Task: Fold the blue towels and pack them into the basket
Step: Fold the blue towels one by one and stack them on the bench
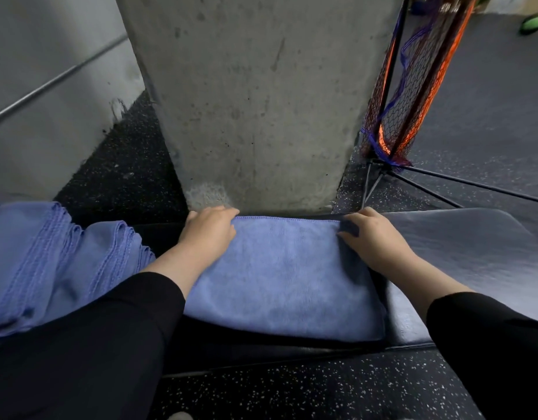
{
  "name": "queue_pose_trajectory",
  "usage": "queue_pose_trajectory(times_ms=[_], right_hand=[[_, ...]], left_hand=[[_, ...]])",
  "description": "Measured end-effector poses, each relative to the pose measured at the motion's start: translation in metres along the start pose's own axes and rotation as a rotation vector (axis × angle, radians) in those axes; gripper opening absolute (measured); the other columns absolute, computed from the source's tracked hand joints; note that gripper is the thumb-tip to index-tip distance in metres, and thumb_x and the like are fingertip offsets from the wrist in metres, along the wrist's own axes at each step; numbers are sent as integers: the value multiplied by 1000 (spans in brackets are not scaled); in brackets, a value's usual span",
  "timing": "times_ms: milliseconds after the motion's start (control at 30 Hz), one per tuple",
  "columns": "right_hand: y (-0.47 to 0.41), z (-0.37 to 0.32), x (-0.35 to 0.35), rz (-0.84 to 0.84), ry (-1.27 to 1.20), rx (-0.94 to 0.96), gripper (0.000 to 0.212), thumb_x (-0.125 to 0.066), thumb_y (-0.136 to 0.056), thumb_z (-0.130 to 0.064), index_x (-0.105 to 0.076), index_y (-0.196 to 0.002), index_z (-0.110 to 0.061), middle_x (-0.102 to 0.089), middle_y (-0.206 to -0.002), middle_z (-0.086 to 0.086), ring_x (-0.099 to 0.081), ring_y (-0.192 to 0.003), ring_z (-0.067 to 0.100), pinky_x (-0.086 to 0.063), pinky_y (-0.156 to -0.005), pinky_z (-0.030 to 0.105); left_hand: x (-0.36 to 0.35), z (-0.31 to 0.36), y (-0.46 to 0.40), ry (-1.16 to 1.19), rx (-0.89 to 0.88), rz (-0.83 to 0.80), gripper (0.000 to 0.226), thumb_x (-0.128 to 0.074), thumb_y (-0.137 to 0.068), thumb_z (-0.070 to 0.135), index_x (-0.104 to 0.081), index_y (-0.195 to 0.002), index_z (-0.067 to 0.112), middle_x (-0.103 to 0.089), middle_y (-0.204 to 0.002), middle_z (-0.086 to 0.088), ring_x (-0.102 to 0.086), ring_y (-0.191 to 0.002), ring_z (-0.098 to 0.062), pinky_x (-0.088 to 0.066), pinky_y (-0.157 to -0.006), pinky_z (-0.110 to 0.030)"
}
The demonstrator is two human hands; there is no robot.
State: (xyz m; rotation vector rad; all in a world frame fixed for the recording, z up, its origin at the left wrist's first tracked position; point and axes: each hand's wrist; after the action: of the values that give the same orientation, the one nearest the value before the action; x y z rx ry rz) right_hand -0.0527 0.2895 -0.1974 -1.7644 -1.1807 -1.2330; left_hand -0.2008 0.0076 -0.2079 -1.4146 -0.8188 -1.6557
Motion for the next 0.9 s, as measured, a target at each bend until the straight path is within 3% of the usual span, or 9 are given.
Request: queue_pose_trajectory(times_ms=[167,267,333,400,500,567,733,833,900], right_hand=[[-3,-14,6,-72,-35,-70,46,-65,-86,-14,-61,-132,-10,-64,-124,18,-58,-117,37,-46,-94,37],[-1,-16,7,-98,-81,-119,39,-63,-84,-12,-66,-123,-13,-69,-119,14,-61,-113,34,-43,-83,31],[2,-18,10,-84,-128,-123,23,-66,-84,-15,-69,-107,-14,-69,-99,8,-63,-100,31,-37,-72,29],[7,-19,19,-50,-254,-139,12,-70,-85,-18,-63,-92,-10,-60,-79,2,-58,-82,23,-34,-62,32],[17,-20,39,12,-527,-142,29,-75,-86,-24,-59,-87,0,-54,-70,7,-47,-67,17,-34,-57,33],[26,-23,55,87,-652,-123,31,-77,-84,-29,-60,-86,-3,-59,-73,14,-49,-67,15,-38,-61,33],[52,-39,95,180,-880,-79,26,-80,-83,-30,-59,-78,-16,-58,-70,-4,-48,-64,10,-39,-65,33],[79,-51,124,202,-944,-44,29,-81,-72,-41,-59,-75,-23,-59,-73,0,-52,-69,14,-42,-67,38],[99,-61,146,216,-955,-6,27,-79,-72,-40,-58,-76,-23,-59,-75,4,-53,-72,17,-44,-68,41]], left_hand=[[2,-2,5,-26,-64,76,42,-54,-94,10,-60,-133,24,-62,-123,0,-54,-118,-24,-34,-94,-38],[7,-2,11,21,-29,74,30,-55,-94,13,-64,-121,23,-62,-112,0,-57,-111,-26,-34,-88,-38],[15,-4,16,186,36,96,10,-58,-94,16,-67,-98,19,-61,-99,1,-59,-97,-26,-40,-82,-37],[27,-4,20,431,120,137,9,-61,-93,17,-64,-85,15,-61,-87,-1,-59,-82,-25,-45,-71,-36],[48,-1,29,729,189,202,15,-64,-96,21,-64,-87,9,-60,-78,-3,-51,-69,-19,-38,-60,-32],[62,2,39,873,214,240,15,-61,-98,23,-65,-91,10,-61,-81,-5,-50,-71,-17,-37,-62,-31],[94,4,69,1055,224,306,14,-62,-99,25,-66,-86,25,-65,-84,-5,-56,-78,-18,-42,-70,-35],[120,8,94,1160,199,322,13,-62,-99,23,-69,-88,24,-69,-95,-18,-60,-83,-22,-49,-72,-40],[141,12,112,1204,157,362,13,-63,-98,21,-70,-88,23,-69,-91,-15,-60,-85,-22,-48,-76,-41]])
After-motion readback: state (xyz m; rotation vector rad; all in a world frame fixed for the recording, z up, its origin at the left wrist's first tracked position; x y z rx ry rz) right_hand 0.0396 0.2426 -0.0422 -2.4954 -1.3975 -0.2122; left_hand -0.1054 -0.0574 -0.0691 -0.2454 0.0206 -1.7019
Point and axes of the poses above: each hand's wrist, its own y-axis away from the middle knuckle, its own x-axis out of the back of the hand, z = x × y
